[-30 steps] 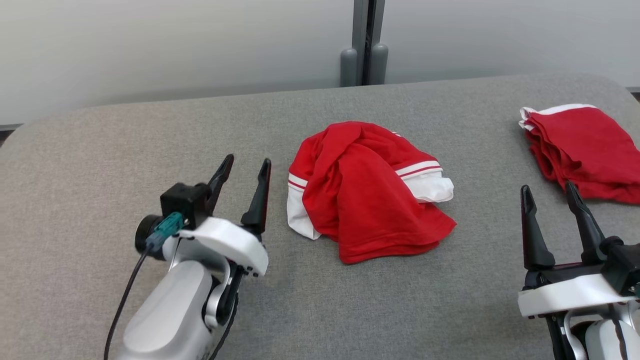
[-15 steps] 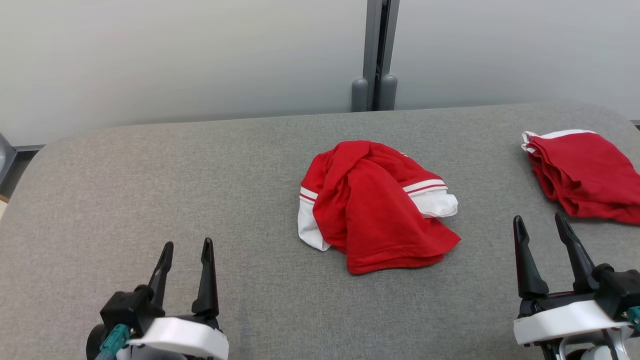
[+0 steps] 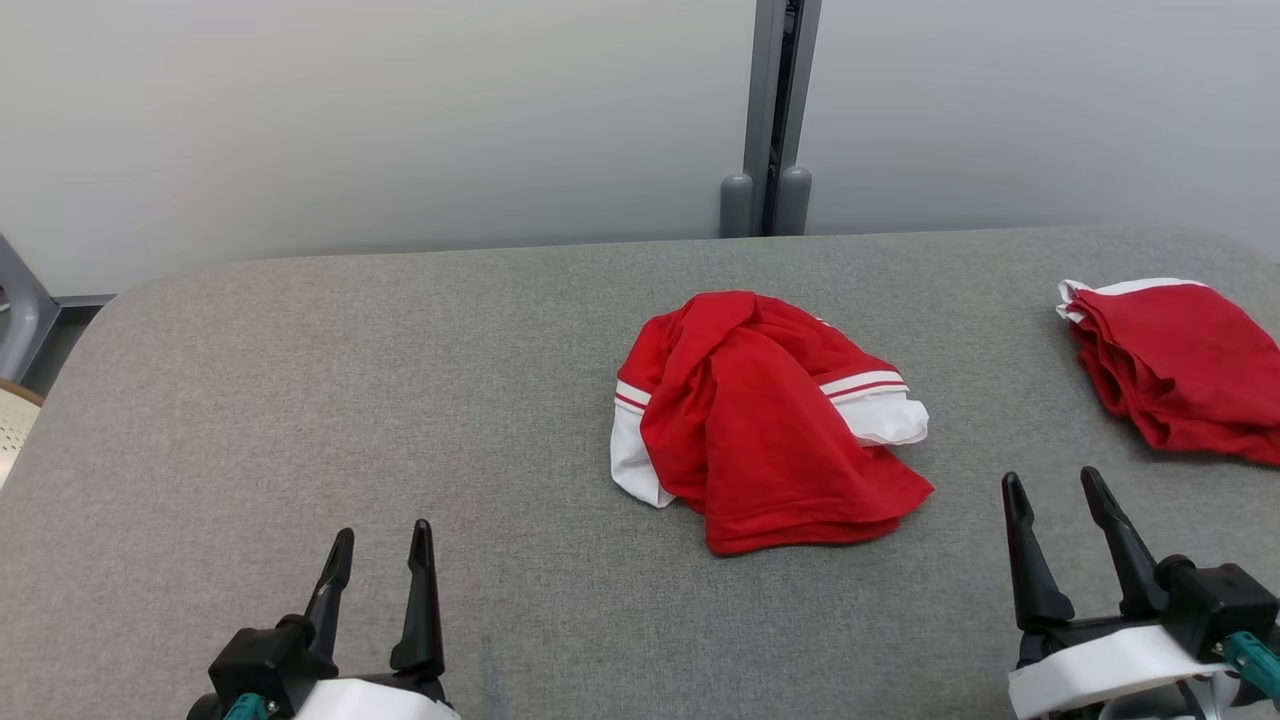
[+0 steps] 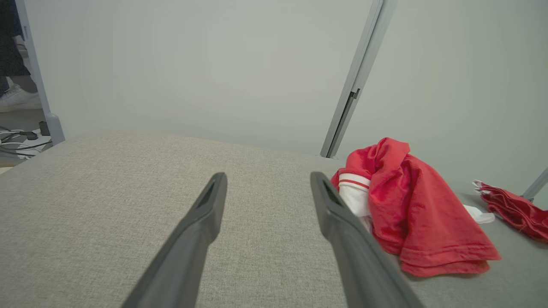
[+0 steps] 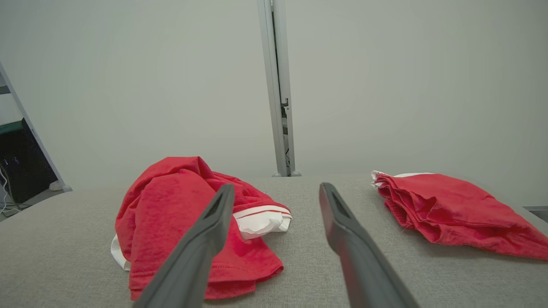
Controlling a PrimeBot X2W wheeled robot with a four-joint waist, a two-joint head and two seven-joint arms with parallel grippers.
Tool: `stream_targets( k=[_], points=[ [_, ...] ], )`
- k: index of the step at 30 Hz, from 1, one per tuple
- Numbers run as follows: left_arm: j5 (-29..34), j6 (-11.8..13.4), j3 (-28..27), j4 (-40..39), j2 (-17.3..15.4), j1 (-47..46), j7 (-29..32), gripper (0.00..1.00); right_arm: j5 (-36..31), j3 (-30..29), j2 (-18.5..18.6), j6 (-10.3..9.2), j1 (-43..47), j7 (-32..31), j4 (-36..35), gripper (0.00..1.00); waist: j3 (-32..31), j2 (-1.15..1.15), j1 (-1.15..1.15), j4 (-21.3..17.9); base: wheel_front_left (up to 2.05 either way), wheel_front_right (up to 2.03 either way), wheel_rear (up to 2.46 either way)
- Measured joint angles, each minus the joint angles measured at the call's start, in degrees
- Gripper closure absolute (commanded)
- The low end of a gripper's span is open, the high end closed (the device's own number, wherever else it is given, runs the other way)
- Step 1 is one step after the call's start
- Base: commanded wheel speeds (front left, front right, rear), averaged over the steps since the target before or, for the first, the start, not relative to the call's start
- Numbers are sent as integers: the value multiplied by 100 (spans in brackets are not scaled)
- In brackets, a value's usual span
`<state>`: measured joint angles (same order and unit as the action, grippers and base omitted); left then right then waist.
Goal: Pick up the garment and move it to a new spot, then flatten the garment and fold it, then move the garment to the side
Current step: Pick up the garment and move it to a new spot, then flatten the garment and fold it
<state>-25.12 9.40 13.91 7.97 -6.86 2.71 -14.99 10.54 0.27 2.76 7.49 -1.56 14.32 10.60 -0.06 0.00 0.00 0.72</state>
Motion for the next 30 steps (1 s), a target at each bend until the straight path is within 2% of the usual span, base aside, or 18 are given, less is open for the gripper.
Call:
stream_targets(
  k=[30],
  points=[
    [194, -185, -151, 124, 162, -67, 0, 0, 7, 76, 0, 0, -144, 27, 242, 0, 148, 0, 0, 24, 0, 0, 0]
  ],
)
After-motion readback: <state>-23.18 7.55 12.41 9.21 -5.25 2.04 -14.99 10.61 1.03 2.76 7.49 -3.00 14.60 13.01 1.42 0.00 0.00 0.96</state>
